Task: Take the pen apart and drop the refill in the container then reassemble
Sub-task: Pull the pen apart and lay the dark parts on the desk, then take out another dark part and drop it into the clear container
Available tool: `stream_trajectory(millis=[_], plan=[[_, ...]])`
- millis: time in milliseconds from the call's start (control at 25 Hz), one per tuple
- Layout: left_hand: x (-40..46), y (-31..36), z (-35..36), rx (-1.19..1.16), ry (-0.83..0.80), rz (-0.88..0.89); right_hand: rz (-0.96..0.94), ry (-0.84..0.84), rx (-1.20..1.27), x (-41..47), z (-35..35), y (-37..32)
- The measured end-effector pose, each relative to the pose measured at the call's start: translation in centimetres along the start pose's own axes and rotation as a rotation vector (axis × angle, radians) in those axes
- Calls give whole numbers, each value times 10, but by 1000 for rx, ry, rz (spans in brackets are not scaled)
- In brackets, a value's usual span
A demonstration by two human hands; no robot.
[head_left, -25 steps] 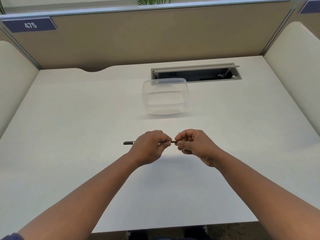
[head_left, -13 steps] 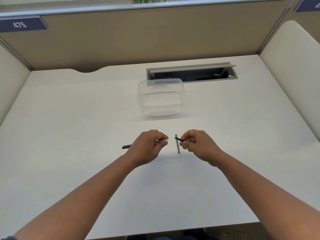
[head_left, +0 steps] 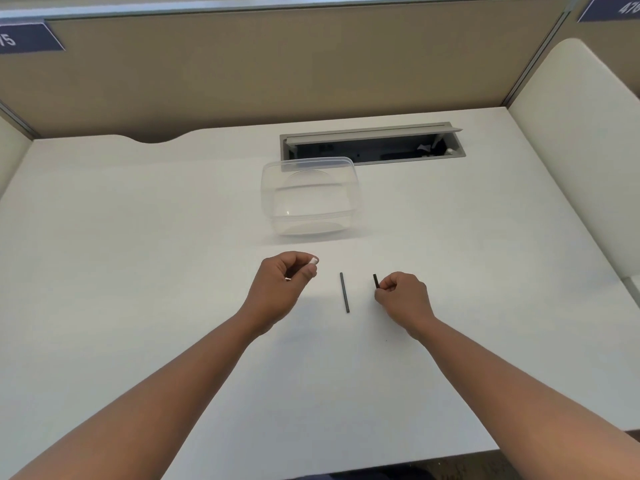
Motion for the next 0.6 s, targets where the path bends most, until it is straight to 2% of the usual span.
stream_trajectory(millis=[240, 600], plan=[[8, -7, -1, -153, -5, -86, -13, 13, -65, 8, 8, -3], [11, -12, -2, -205, -3, -147, -2, 14, -71, 10, 8, 2]])
Point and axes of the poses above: each hand's wrist, its own x-axis towards the middle knuckle, its own z-axis out of the palm, y = z × x, the point moved 8 cm from there along x, towards the middle knuckle, and after that the axes turned 8 degrees about x, right-handed, at the moved point
